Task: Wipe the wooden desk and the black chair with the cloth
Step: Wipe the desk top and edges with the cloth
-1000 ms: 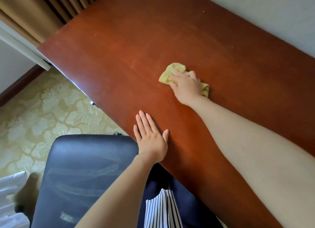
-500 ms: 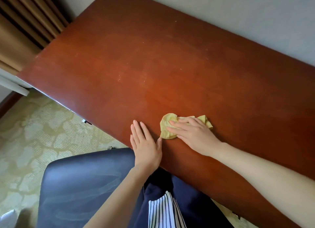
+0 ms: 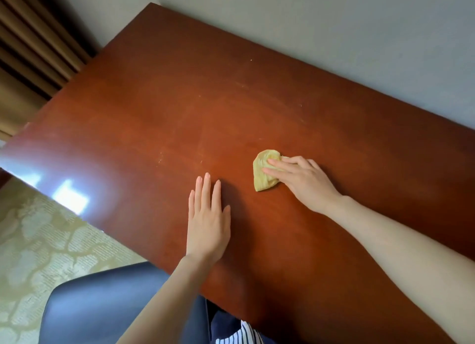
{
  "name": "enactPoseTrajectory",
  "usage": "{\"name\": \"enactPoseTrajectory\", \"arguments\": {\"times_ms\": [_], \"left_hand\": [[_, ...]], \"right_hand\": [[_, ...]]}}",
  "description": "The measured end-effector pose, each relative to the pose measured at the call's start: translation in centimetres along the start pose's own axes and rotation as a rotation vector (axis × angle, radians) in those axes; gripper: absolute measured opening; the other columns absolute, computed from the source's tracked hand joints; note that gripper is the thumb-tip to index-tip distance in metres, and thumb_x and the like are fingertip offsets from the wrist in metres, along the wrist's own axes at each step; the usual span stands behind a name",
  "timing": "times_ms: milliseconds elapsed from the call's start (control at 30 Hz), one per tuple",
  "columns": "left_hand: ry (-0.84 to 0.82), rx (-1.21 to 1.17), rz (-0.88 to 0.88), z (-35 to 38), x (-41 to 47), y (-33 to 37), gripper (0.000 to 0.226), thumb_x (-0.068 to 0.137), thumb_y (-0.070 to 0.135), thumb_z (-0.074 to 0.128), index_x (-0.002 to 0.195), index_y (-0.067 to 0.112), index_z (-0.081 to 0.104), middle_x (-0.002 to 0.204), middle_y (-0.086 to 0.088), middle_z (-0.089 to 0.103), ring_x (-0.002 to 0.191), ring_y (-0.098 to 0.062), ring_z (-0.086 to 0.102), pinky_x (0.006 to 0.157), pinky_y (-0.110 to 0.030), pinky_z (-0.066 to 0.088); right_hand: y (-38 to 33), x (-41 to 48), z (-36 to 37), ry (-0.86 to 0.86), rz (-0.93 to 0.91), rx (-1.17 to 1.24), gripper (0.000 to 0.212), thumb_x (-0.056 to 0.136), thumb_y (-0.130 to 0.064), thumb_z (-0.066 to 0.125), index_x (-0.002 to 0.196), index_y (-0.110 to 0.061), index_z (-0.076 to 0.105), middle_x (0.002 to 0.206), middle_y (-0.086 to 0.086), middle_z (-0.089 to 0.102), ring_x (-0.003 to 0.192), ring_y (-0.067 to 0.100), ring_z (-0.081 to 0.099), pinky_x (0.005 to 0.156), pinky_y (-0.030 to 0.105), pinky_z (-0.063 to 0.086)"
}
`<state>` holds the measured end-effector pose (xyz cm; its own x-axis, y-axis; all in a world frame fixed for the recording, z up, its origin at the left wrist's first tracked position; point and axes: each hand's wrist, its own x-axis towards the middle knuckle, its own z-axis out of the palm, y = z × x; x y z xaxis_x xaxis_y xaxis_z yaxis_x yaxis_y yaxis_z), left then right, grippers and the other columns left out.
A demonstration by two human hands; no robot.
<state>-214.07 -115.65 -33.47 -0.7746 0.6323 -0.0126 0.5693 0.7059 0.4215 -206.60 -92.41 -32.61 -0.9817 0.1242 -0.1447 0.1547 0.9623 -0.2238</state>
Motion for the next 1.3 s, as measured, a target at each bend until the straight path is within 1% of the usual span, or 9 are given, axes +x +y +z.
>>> {"name": "enactPoseTrajectory", "arguments": {"times_ms": [100,233,433,500,667,900,967,1167,1300], "left_hand": [[0.028,-0.017,0.022,0.9,3.5,1.5,0.051,0.098,0.015,0.045,0.145,0.001,0.031,0.156,-0.017,0.016,0.146,-0.029,0.004,0.117,-0.037,0.001],[0.04,-0.048,0.031,2.3,7.3,3.2,0.05,0.099,0.017,0.04,0.146,0.004,0.03,0.158,-0.014,0.013,0.145,-0.022,-0.004,0.117,-0.034,-0.004],[0.045,-0.033,0.036,3.8,9.8,3.7,0.051,0.101,0.021,0.035,0.148,0.004,0.024,0.158,-0.013,0.009,0.143,-0.017,-0.011,0.116,-0.034,-0.007],[0.041,-0.042,0.019,3.9,9.9,3.7,0.05,0.102,0.021,0.033,0.148,0.003,0.023,0.158,-0.014,0.01,0.144,-0.018,-0.009,0.116,-0.034,-0.007],[-0.001,0.078,0.052,4.4,9.8,3.8,0.055,0.101,0.032,0.019,0.148,0.003,0.023,0.158,-0.014,0.014,0.147,-0.028,0.004,0.117,-0.038,0.0],[-0.012,0.131,0.036,4.4,10.1,3.4,0.057,0.099,0.034,0.02,0.148,0.006,0.024,0.158,-0.014,0.014,0.147,-0.028,0.005,0.118,-0.044,0.005],[-0.028,0.143,0.032,4.5,10.0,3.5,0.058,0.099,0.035,0.02,0.149,0.007,0.022,0.159,-0.012,0.011,0.147,-0.027,0.001,0.118,-0.045,0.002],[-0.068,0.184,-0.014,4.5,10.1,3.5,0.063,0.096,0.043,0.013,0.152,0.014,0.01,0.16,-0.005,-0.003,0.146,-0.021,-0.015,0.115,-0.051,-0.011],[-0.075,0.17,-0.03,4.5,10.1,3.7,0.063,0.096,0.043,0.014,0.152,0.015,0.01,0.16,-0.005,-0.003,0.146,-0.02,-0.014,0.116,-0.05,-0.009]], "right_hand": [[3.4,2.8,-1.2,0.032,0.138,0.016,0.045,0.101,-0.019,0.041,0.14,-0.04,0.038,0.149,-0.015,0.035,0.131,0.017,0.033,0.1,0.041,0.032],[7.4,5.8,-2.2,0.103,0.35,0.06,0.042,0.102,-0.022,0.037,0.14,-0.038,0.04,0.148,-0.013,0.036,0.131,0.018,0.031,0.103,0.044,0.031],[10.0,8.9,-2.8,0.241,0.659,0.13,0.04,0.102,-0.021,0.036,0.139,-0.034,0.043,0.148,-0.01,0.038,0.131,0.021,0.032,0.1,0.038,0.033],[8.7,8.4,-2.4,0.247,0.623,0.138,0.04,0.101,-0.018,0.039,0.138,-0.032,0.045,0.147,-0.008,0.04,0.131,0.022,0.033,0.101,0.039,0.033],[4.3,3.4,-0.7,0.209,0.344,0.129,0.038,0.098,-0.02,0.047,0.135,-0.029,0.051,0.142,-0.007,0.047,0.127,0.022,0.041,0.101,0.042,0.036],[2.9,-4.8,1.4,0.18,0.01,0.09,0.043,0.081,-0.009,0.072,0.119,-0.026,0.065,0.126,-0.008,0.061,0.109,0.023,0.058,0.08,0.04,0.047],[4.0,-6.0,1.5,0.204,0.038,0.073,0.043,0.08,-0.008,0.072,0.119,-0.027,0.066,0.126,-0.009,0.061,0.107,0.023,0.059,0.079,0.039,0.047],[8.8,-4.3,-0.3,0.309,0.348,0.021,0.038,0.087,-0.011,0.064,0.123,-0.025,0.063,0.13,-0.004,0.059,0.094,0.026,0.054,0.078,0.043,0.046],[11.6,-0.2,-1.6,0.357,0.559,0.037,0.035,0.096,-0.019,0.05,0.129,-0.031,0.057,0.137,-0.009,0.052,0.101,0.024,0.046,0.082,0.032,0.032]]}}
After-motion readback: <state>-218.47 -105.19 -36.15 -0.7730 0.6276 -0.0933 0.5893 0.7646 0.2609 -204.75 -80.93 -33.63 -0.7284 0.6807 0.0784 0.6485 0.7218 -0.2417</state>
